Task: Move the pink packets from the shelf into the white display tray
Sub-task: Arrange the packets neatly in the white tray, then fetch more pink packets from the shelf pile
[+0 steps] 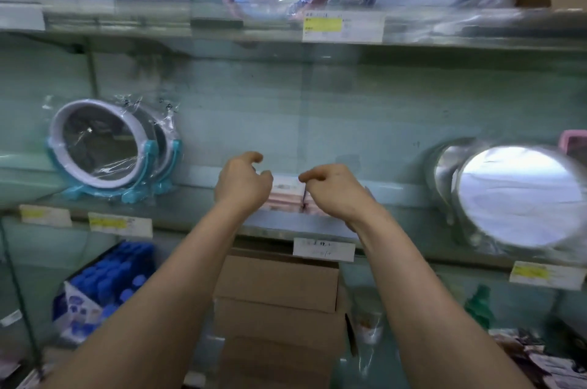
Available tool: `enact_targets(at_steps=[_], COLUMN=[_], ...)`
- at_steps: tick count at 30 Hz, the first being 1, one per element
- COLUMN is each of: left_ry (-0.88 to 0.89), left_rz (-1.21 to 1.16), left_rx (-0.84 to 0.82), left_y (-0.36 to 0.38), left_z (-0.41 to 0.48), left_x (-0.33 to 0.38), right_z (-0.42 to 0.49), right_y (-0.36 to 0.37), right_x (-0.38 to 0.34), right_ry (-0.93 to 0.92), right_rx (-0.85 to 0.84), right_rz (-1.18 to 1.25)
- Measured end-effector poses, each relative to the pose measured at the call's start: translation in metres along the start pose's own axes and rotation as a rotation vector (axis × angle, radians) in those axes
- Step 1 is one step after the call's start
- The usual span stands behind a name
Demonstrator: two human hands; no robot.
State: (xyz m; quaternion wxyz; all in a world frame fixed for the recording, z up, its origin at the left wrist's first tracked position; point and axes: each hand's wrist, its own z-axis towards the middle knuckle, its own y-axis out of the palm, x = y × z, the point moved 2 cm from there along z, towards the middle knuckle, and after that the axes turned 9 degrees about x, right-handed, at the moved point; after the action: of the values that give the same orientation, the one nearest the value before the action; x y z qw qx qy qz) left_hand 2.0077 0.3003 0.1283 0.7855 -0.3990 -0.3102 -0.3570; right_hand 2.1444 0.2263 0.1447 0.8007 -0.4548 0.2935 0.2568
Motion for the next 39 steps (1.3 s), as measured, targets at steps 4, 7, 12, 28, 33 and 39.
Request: enact_targets(at_steps=[4, 7, 12, 28, 33, 39], left_ry=[-0.103, -0.164, -0.353, -0.731, -0.738, -0.775], left_rz=[-0.059, -0.065, -0.039, 0.144, 0.146, 0.194], left_rx=[0.127, 0.225, 0.211, 0.066, 0.066, 0.054], left_y=[-0.036, -0.063, -0.084, -0.149, -0.191, -0.25], left_z=[-0.024, -0.034, -0.065, -0.167, -0.163, -0.154], left_x=[-0.031, -0.057, -0.106, -0.251, -0.288, -0.334], right_z=[-0.019, -0.033, -0.067, -0.177, -0.196, -0.216], right_y=[0.031, 0.055, 0.104, 0.265, 0.303, 0.357], right_x=[-0.013, -0.024, -0.03, -0.016, -0.053, -0.109], right_ry=[-0.066, -0.108, -0.113, 0.121, 0.123, 0.078], right_rx=[0.062, 0.064, -0.098, -0.45, -0.483, -0.517], right_rz=[0.127, 0.241, 0.303, 0.122, 0.111, 0.106])
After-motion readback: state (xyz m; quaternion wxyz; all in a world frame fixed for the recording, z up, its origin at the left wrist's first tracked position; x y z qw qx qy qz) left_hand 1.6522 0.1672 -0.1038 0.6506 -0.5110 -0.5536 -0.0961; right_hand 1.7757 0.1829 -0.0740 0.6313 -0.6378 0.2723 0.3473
